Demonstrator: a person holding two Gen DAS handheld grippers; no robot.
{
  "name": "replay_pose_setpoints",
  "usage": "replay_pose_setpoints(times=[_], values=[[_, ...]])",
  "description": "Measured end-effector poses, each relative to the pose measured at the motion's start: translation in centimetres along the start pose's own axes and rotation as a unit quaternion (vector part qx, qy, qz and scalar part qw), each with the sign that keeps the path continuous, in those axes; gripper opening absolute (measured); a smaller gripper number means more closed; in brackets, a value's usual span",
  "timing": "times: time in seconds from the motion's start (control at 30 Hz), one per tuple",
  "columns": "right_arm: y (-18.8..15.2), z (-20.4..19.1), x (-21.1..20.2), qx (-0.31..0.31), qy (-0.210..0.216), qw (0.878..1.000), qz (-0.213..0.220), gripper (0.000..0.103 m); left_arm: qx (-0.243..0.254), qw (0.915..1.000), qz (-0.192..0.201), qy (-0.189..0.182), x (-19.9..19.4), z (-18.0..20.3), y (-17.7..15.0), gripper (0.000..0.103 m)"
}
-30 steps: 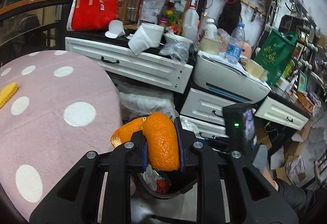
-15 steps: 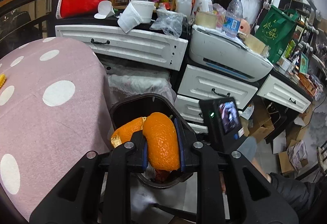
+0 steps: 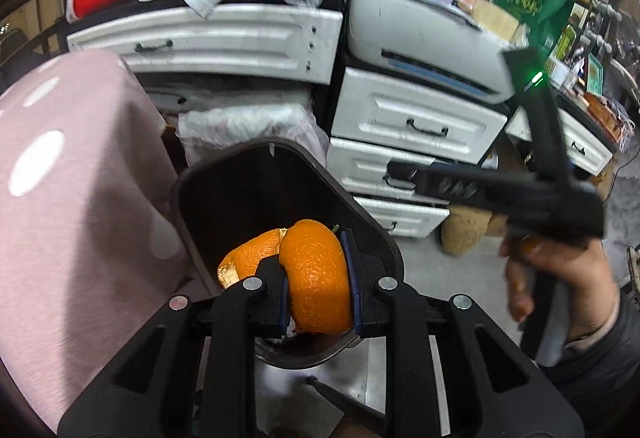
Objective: Collect trash
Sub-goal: 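Open the right tool to drop the tissue while left tool releases the orange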
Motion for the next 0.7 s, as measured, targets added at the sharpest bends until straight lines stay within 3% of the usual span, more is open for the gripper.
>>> replay_pose_setpoints(times=[0.7], values=[[0.6,1.0,-0.8,0.012,0.001,1.0,0.011,0.066,0.021,0.9952,-0.096,0.003,8.0,0.5,-2.8,0.023]])
Point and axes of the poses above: each gripper's, at about its wrist camera, not at the fingertips, and x roughly the way its jaws point, z to its right, y to its top, the point moved 8 cm from there along x, roughly the way its jaws point, and after that the axes turned 2 degrees about z, right-handed, at the moved point
